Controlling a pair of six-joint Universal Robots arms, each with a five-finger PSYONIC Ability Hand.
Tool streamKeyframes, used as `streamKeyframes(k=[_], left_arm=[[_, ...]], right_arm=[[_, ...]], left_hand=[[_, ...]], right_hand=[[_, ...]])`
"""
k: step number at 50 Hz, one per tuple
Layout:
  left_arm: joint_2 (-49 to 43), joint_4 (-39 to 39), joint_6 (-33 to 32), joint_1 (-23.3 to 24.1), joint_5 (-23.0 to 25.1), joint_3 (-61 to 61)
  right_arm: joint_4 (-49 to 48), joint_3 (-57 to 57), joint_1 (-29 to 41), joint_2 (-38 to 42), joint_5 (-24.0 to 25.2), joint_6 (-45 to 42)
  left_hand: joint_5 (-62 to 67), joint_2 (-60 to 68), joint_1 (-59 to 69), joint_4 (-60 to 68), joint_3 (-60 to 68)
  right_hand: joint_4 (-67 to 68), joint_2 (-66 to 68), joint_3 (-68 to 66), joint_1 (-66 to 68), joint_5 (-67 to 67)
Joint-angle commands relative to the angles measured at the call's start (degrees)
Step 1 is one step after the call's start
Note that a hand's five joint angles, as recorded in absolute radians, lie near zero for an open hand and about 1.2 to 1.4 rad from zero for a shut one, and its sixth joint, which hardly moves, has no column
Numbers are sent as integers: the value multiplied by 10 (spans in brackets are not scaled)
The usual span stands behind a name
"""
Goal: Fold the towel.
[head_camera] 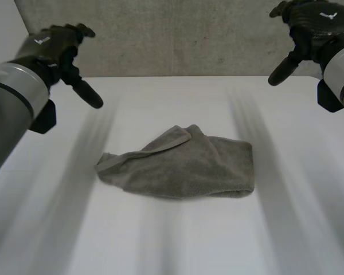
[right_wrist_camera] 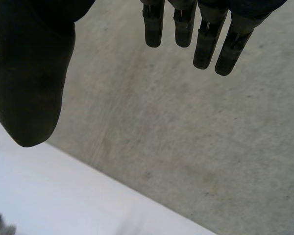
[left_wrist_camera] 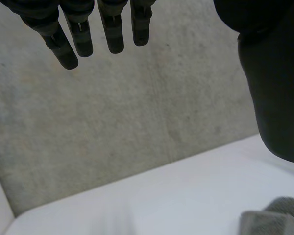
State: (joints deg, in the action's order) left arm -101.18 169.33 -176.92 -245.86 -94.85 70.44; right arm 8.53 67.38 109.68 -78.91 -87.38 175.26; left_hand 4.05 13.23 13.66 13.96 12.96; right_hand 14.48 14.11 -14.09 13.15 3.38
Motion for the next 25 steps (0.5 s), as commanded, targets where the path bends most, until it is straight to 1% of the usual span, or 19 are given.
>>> streamKeyframes(k=[1,2,3,4,5,7,8,9,10,11,12,13,15,19,21,22,23,24,25], left_arm=[[-86,10,-3,20,47,0],[-86,10,-3,20,47,0],[-114,10,-6,22,60,-4],[-140,10,-11,23,70,-7],[-140,10,-11,23,70,-7],[-196,13,-27,27,78,-19],[-197,13,-27,27,78,-19],[-223,18,-40,28,78,-28],[-223,18,-40,28,78,-28],[-245,22,-53,29,78,-36],[-265,27,-65,29,77,-43],[-265,27,-65,29,77,-43],[-298,39,-87,30,75,-53],[-320,49,-102,29,74,-59],[-328,50,-107,29,74,-61],[-333,50,-112,29,73,-62],[-336,50,-114,29,72,-62],[-336,50,-114,29,72,-62],[-337,48,-116,29,71,-60]], right_arm=[[68,-31,5,64,58,-86],[87,-37,7,83,64,-103],[87,-37,7,83,64,-103],[102,-40,7,102,70,-112],[102,-40,7,103,70,-112],[110,-37,9,141,72,-120],[110,-37,9,141,72,-120],[110,-33,11,163,76,-117],[108,-29,12,185,77,-117],[108,-29,12,185,78,-117],[107,-28,14,210,78,-117],[107,-28,14,210,78,-117],[98,-24,20,256,77,-116],[87,-23,24,293,75,-116],[83,-19,26,317,74,-116],[83,-19,26,317,74,-116],[83,-16,27,323,75,-116],[83,-16,27,323,75,-116],[83,-12,27,324,77,-116]], left_hand=[[-28,-20,-24,-27,-17],[-28,-20,-24,-27,-17],[-28,-20,-24,-27,-17],[-27,-18,-23,-26,-16],[-27,-18,-23,-26,-16],[-22,-13,-18,-21,-11],[-22,-13,-18,-21,-11],[-20,-12,-16,-19,-9],[-20,-12,-16,-19,-9],[-18,-10,-14,-17,-7],[-15,-7,-11,-14,-4],[-15,-7,-11,-14,-4],[-8,0,-4,-7,3],[7,15,11,8,18],[31,39,34,32,42],[91,99,94,91,102],[203,211,207,204,214],[204,212,208,205,215],[360,369,364,361,371]], right_hand=[[-45,-41,41,-32,-34],[-45,-41,41,-32,-34],[-45,-41,41,-32,-34],[-45,-41,41,-32,-34],[-45,-41,41,-32,-34],[-45,-41,41,-32,-34],[-45,-41,41,-32,-34],[-45,-41,41,-32,-34],[-45,-41,41,-32,-34],[-45,-41,41,-32,-34],[-45,-41,41,-32,-34],[-45,-41,41,-32,-34],[-45,-41,41,-32,-34],[-45,-41,41,-32,-34],[58,62,-62,71,69],[59,62,-63,72,70],[139,142,-143,152,150],[139,143,-143,153,150],[271,275,-275,284,282]])
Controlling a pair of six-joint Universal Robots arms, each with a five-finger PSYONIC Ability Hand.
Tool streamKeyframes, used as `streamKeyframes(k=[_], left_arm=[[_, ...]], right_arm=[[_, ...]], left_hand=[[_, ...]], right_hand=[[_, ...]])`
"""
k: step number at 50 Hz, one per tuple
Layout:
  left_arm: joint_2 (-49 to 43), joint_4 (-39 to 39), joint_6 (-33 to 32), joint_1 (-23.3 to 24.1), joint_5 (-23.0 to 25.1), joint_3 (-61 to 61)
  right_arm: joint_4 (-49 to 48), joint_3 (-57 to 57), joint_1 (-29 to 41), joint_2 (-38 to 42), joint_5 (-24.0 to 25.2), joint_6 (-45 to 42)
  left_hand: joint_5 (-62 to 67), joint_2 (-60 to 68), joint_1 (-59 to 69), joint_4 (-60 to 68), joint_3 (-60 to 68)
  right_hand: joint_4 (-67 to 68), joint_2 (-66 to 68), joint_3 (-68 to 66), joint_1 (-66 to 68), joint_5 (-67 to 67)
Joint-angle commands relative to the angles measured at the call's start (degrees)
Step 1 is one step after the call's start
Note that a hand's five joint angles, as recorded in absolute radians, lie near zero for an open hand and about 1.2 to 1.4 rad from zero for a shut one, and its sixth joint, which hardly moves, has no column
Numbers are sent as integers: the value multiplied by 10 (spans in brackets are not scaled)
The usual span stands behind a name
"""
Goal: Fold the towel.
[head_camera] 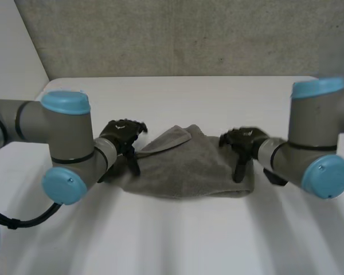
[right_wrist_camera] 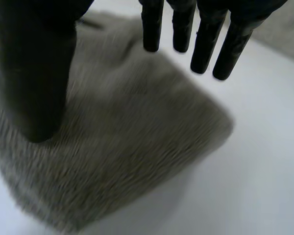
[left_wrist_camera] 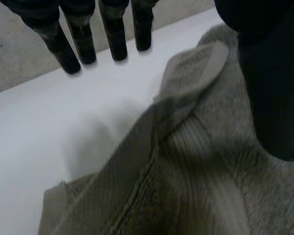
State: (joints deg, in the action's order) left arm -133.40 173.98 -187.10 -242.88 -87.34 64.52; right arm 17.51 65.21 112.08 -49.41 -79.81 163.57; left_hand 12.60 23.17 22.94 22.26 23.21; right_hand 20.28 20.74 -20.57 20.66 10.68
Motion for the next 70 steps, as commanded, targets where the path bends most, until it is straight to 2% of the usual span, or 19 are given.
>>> streamKeyframes(k=[1,2,3,4,15,21,25,27,29,31,38,41,42,43,45,50,59,64,70], left_arm=[[-14,0,-14,0,-3,3],[-14,0,-14,0,-3,3],[-9,-1,-13,-1,-3,9],[-9,-1,-13,-1,-3,9],[196,27,-8,-50,8,235],[286,53,-11,-83,18,346],[341,72,-15,-130,51,440],[350,77,-16,-144,64,464],[358,79,-16,-153,76,484],[367,80,-16,-175,89,503],[378,77,-17,-225,93,499],[392,77,-17,-231,94,491],[397,76,-17,-228,94,485],[397,76,-17,-228,94,485],[406,77,-17,-221,94,469],[427,80,-16,-198,94,439],[391,81,-11,-97,91,356],[282,73,-12,-7,82,265],[192,42,-14,29,74,198]], right_arm=[[-8,15,3,27,3,2],[-8,15,3,27,3,2],[-9,25,7,21,4,2],[-12,39,10,13,4,2],[-70,227,73,-155,73,-5],[-71,284,120,-185,95,-17],[-66,322,150,-197,101,-79],[-64,331,157,-198,99,-111],[-61,332,159,-198,87,-156],[-61,330,155,-200,87,-166],[-65,297,117,-253,88,-113],[-66,289,71,-281,96,-60],[-67,287,50,-287,98,-37],[-67,287,50,-287,98,-37],[-68,285,20,-292,97,-10],[-68,285,-16,-295,96,-5],[-66,274,-35,-237,92,0],[-67,272,-35,-206,91,7],[-67,271,-35,-175,96,26]], left_hand=[[411,406,408,415,405],[413,407,409,416,407],[519,514,516,523,513],[520,515,517,524,514],[574,568,571,577,568],[574,568,571,577,568],[574,568,571,577,568],[574,568,571,577,568],[574,568,571,577,568],[574,568,571,577,568],[574,568,571,577,568],[481,475,477,484,475],[380,374,377,383,374],[379,373,376,382,373],[126,121,123,130,120],[-24,-30,-28,-21,-30],[-65,-71,-68,-62,-71],[-65,-71,-68,-62,-71],[-65,-71,-68,-62,-71]], right_hand=[[354,350,-351,350,350],[356,351,-353,352,352],[504,499,-501,500,500],[596,592,-593,592,592],[597,593,-594,593,593],[597,593,-594,593,593],[597,593,-594,593,593],[510,506,-507,507,506],[13,8,-10,9,9],[-74,-79,77,-78,-78],[-85,-90,88,-89,-89],[-84,-88,86,-87,-87],[-82,-86,85,-86,-86],[-82,-86,85,-86,-86],[-82,-86,85,-86,-86],[-84,-88,86,-87,-87],[-77,-81,80,-81,-81],[-70,-75,73,-74,-74],[-67,-71,70,-70,-71]])
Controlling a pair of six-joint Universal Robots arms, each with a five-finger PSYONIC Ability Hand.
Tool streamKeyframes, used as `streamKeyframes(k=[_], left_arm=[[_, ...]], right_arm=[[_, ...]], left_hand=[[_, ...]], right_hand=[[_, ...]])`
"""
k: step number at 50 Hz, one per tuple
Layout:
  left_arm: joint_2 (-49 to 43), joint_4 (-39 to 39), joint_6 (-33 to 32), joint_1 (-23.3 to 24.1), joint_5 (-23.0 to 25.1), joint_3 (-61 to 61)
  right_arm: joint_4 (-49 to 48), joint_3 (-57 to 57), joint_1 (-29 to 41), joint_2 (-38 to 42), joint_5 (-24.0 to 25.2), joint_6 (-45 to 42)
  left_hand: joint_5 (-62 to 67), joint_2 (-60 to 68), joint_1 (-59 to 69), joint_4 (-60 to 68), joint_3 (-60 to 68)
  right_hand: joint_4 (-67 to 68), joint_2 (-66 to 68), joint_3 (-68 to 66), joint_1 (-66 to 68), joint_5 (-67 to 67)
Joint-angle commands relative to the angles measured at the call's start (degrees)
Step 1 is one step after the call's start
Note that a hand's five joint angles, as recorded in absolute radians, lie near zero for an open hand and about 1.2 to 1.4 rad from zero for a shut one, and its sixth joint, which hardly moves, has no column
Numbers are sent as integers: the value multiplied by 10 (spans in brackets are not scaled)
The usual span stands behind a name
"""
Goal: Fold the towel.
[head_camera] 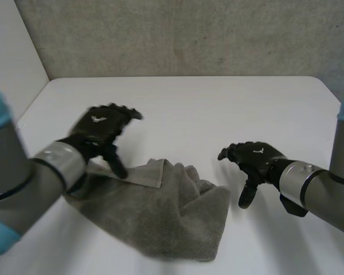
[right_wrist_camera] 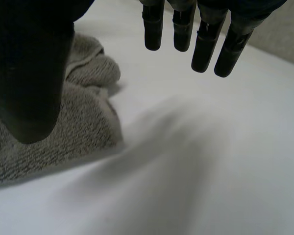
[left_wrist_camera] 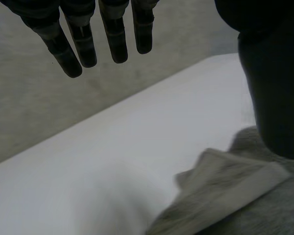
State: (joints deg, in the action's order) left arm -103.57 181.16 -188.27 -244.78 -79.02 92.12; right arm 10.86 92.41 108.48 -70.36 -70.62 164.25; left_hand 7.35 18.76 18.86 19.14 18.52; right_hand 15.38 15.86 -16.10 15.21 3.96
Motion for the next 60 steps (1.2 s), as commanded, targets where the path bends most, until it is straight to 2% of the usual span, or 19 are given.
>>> streamKeyframes(k=[1,10,19,21,22,24,25,26,27,29,30,31,33,42,50,54,57,59,60], left_arm=[[-136,-41,-3,56,-13,-102],[-253,-100,-5,73,-41,-215],[-291,-110,-52,74,-46,-251],[-298,-112,-74,76,-46,-251],[-298,-112,-74,76,-46,-251],[-302,-115,-82,79,-47,-251],[-304,-120,-89,83,-54,-252],[-305,-123,-96,86,-62,-253],[-305,-123,-96,86,-62,-253],[-300,-125,-106,86,-80,-256],[-300,-125,-106,86,-80,-256],[-298,-123,-111,86,-88,-260],[-297,-122,-112,86,-95,-271],[-253,-122,-101,84,-111,-357],[-218,-104,-104,84,-108,-413],[-218,-80,-102,84,-114,-464],[-207,-53,-92,79,-125,-520],[-176,-20,-57,73,-155,-555],[-175,-19,-57,73,-156,-556]], right_arm=[[0,-1,2,35,4,19],[-5,10,9,40,6,36],[-15,25,9,46,9,35],[-19,28,9,48,9,35],[-19,28,9,48,9,35],[-20,30,9,50,10,34],[-20,30,9,50,10,34],[-21,29,9,50,10,34],[-21,29,9,50,10,34],[-21,25,10,51,11,30],[-21,25,10,51,11,30],[-21,20,11,54,14,29],[-20,15,15,58,20,28],[-17,-45,43,70,74,37],[-22,-148,47,63,81,93],[-79,-261,47,55,76,110],[-111,-294,48,44,74,114],[-184,-331,46,-14,60,116],[-184,-331,46,-14,60,116]], left_hand=[[-12,-27,-28,-30,-24],[1,-13,-14,-17,-11],[58,44,43,40,46],[137,123,122,119,125],[137,123,122,119,126],[179,165,164,161,168],[263,248,247,245,251],[357,343,342,339,345],[358,344,343,340,346],[505,491,490,487,493],[506,492,491,488,494],[576,562,560,558,564],[626,612,611,608,614],[627,612,611,609,615],[627,612,611,609,615],[627,612,611,609,615],[627,612,611,609,615],[627,612,611,609,615],[627,612,611,609,615]], right_hand=[[-18,-22,25,-16,-3],[-8,-12,15,-6,7],[38,33,-31,40,52],[140,135,-133,142,154],[141,136,-133,142,155],[336,331,-329,338,350],[337,332,-330,339,351],[461,456,-453,462,475],[462,457,-455,463,476],[646,641,-638,647,660],[646,641,-639,648,660],[646,641,-639,648,660],[646,641,-639,648,660],[646,641,-639,648,660],[646,641,-639,648,660],[646,641,-639,648,660],[646,641,-639,648,660],[646,641,-639,648,660],[646,641,-639,648,660]])
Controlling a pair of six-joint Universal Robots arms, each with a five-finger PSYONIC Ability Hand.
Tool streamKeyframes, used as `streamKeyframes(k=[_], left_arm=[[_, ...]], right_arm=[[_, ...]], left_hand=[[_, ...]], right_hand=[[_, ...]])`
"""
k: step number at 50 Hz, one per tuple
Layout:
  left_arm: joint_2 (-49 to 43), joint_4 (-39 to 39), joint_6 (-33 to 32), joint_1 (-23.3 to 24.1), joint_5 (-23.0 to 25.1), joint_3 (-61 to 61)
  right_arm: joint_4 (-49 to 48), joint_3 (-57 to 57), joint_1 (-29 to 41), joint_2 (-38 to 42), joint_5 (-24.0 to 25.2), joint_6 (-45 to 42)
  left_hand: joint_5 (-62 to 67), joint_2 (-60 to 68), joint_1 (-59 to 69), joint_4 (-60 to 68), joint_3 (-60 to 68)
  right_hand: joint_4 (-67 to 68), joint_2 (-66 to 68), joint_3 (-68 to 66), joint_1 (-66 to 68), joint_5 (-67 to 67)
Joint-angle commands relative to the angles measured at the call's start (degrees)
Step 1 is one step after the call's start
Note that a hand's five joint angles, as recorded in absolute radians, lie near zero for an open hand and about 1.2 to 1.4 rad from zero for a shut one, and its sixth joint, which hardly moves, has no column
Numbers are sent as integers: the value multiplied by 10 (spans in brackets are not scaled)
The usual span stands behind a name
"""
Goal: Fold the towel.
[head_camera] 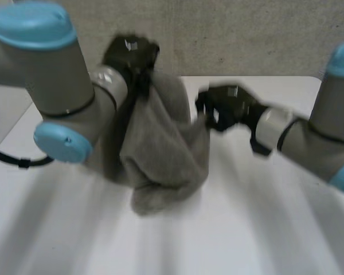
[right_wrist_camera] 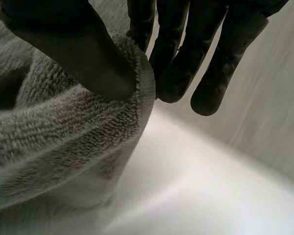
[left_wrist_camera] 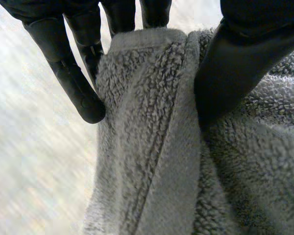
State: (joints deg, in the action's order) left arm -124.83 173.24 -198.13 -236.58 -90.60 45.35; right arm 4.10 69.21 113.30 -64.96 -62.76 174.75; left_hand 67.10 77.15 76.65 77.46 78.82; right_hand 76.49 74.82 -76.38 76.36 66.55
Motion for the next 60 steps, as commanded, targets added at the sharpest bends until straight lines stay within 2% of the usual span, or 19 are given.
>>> streamKeyframes(k=[1,5,7,11,13,17,21,23,27,31,33,36,47,48,49,50,51,56,60], left_arm=[[58,81,69,-18,-57,-93],[97,122,128,-45,-80,-75],[134,145,183,-75,-78,-17],[168,161,219,-93,-69,69],[184,178,228,-97,-41,163],[188,198,226,-96,-7,259],[186,234,225,-98,24,349],[182,257,222,-99,37,393],[159,309,161,-111,52,492],[144,322,102,-128,55,537],[139,323,48,-141,55,572],[142,322,15,-147,55,598],[206,319,1,-151,55,667],[206,319,1,-151,55,667],[216,320,1,-151,56,675],[229,320,1,-151,56,683],[229,320,1,-151,56,683],[260,322,1,-151,56,708],[264,322,2,-151,55,714]], right_arm=[[-159,-103,-4,-100,-38,11],[-267,-84,2,-167,-76,7],[-264,-73,-3,-176,-72,6],[-226,-51,5,-171,-52,-4],[-178,-23,18,-143,-34,-51],[-139,7,46,-102,-38,-123],[-81,59,88,-54,-65,-214],[-67,78,92,-38,-82,-229],[-59,129,100,11,-128,-236],[-59,149,101,40,-140,-235],[-59,156,101,51,-142,-235],[-57,167,101,62,-144,-235],[-52,179,95,13,-144,-204],[-52,182,95,7,-143,-193],[-53,186,96,0,-141,-180],[-53,186,96,0,-141,-180],[-53,189,96,-9,-142,-164],[-52,194,76,-23,-147,-130],[-53,217,34,-24,-143,-118]], left_hand=[[29,29,34,25,12],[29,29,34,25,12],[29,29,34,25,12],[29,29,34,25,12],[29,29,34,25,12],[29,29,34,25,12],[29,29,34,25,12],[29,29,34,25,12],[29,29,34,25,12],[29,29,34,25,12],[29,29,34,25,12],[29,29,34,25,12],[-4,-5,0,-8,-21],[-4,-5,0,-8,-22],[-23,-23,-18,-26,-40],[-50,-50,-45,-53,-67],[-50,-50,-45,-53,-67],[-127,-128,-123,-131,-144],[-134,-134,-129,-137,-151]], right_hand=[[35,52,-36,36,35],[35,52,-36,36,35],[35,52,-36,36,35],[35,52,-36,36,35],[35,52,-36,36,35],[35,52,-36,36,35],[35,52,-36,36,35],[35,52,-36,36,35],[35,52,-36,36,35],[35,52,-36,36,35],[35,52,-36,36,35],[35,52,-36,36,35],[35,52,-36,36,35],[-66,-49,65,-65,-66],[-263,-247,262,-262,-264],[-265,-249,264,-264,-266],[-407,-390,406,-406,-408],[-420,-403,419,-419,-421],[-417,-400,416,-415,-417]])
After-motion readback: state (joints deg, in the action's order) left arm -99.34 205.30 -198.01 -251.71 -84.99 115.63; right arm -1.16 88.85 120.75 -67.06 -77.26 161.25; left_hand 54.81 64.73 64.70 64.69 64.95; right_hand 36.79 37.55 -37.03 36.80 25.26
